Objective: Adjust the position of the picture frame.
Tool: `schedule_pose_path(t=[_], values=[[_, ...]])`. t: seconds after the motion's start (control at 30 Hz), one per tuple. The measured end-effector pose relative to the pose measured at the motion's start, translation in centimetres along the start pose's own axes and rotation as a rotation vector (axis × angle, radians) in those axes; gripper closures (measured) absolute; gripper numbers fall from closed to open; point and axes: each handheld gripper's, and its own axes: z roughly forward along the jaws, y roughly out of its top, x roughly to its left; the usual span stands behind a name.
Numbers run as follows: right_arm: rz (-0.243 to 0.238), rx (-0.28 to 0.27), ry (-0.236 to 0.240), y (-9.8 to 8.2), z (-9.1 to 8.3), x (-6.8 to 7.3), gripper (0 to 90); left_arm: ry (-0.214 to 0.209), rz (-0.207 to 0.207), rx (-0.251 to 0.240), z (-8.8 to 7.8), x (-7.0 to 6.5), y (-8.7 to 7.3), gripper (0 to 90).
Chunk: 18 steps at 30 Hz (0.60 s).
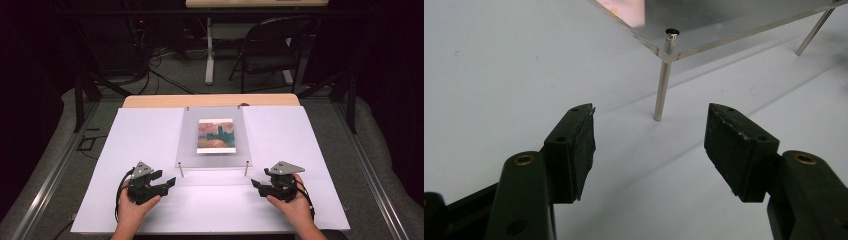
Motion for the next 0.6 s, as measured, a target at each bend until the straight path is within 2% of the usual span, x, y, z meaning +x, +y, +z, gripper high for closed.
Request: schedule_pose_path(t=[0.27,0.37,0.47,0.6], values=[[0.018,0.016,-0.015,0.1,-0.2,-0.1,34.5,-0.006,-0.020,0.003,-0.3,0.2,0.2,35.7],[0.011,0.007,-0.012,0.4,-0.4,-0.1,34.1,0.008,-0.021,0.005,-0.6,0.4,0.7,35.7],[-0.004,0.011,-0.026,0.9,-0.6,-0.4,34.1,0.003,-0.040,0.008,-0.8,0.8,1.3,35.7],[0.011,0.021,-0.031,1.7,-0.9,-1.1,34.2,0.007,-0.058,0.006,-0.8,1.3,2.3,36.1]])
